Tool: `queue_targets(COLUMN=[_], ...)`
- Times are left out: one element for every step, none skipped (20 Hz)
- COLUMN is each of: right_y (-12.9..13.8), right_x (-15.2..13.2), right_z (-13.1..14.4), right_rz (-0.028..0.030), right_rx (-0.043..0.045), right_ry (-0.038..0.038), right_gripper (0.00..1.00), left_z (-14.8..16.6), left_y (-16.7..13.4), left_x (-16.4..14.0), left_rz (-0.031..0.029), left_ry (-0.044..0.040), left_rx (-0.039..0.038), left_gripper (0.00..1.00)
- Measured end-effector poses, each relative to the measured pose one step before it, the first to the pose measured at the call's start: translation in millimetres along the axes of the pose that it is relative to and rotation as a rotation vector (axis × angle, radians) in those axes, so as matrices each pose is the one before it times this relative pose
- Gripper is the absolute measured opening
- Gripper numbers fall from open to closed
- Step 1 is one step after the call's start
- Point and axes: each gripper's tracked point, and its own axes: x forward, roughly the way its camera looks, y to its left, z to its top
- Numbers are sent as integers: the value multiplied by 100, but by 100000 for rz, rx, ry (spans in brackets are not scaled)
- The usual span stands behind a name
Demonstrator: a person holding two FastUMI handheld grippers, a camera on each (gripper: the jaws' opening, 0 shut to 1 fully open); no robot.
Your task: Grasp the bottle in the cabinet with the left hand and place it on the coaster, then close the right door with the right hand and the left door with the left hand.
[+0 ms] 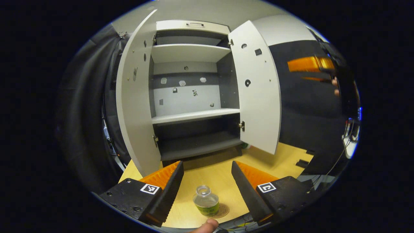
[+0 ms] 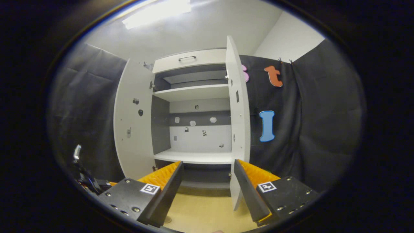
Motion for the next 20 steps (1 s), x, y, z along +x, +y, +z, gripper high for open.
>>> queue_targets(right_y=[-1144, -1089, -1039, -1012, -1093, -1064, -1065, -1148, -1080, -1369, -1294, -1192, -1032, -631, -417, -385, -460, -480, -404, -486], right_x=[-66, 14, -52, 190, 87, 181, 278, 305, 372, 450, 440, 526, 598, 657, 758, 647, 727, 807, 910, 958], right_z=[36, 190, 302, 386, 488, 289, 281, 342, 185, 242, 55, 108, 208, 307, 427, 364, 263, 256, 122, 84], right_rz=[-2145, -1923, -1490, -1255, -1461, -1424, -1354, -1124, -949, -1770, -1700, -1776, -1267, -271, 372, 747, 704, 118, 10, -1061], right_rx=[-225, -83, -284, -799, -1021, -531, 92, -48, -419, -445, -615, -963, -1020, -823, -651, -447, 16, 396, 183, 326], right_ry=[173, 194, -225, -396, -713, -322, -189, -306, 92, 111, 610, 422, 117, 206, -363, -177, -115, 179, 452, 659], right_gripper=[94, 94, 94, 94, 94, 94, 94, 91, 94, 94, 91, 94, 91, 94, 94, 95, 94, 94, 94, 94], left_z=[1599, 1706, 1511, 1541, 943, 949, 1275, 1312, 1419, 1441, 1271, 1281, 1239, 1054, 971, 1015, 1003, 748, 206, 587], left_y=[115, 181, 394, 769, 539, 431, 277, 437, 735, 945, 917, 756, 727, 847, 819, 789, 825, 964, 692, 690], left_x=[-212, -170, -195, -118, -139, -212, -254, -280, -286, -260, -102, -233, -130, 20, -86, -244, -169, -153, -34, -145], left_rz=[936, 737, 1432, 2066, 1414, 722, 584, 711, 1307, 2070, 1714, 906, 1423, 1346, 1474, 870, 1551, 1641, 1307, 884], left_ry=[-1088, -903, -1178, -567, 799, 624, 126, -517, -735, -1000, -749, -1506, -800, -1132, -73, -1374, -669, -745, 512, -1659], left_rx=[549, 1505, 1536, 1714, 492, -2015, -3682, -3560, -1583, -29, 272, -27, -178, -350, -377, 188, 234, 214, -1, 231], left_gripper=[94, 94, 94, 94, 94, 94, 94, 94, 94, 94, 96, 94, 94, 96, 96, 96, 94, 96, 94, 94])
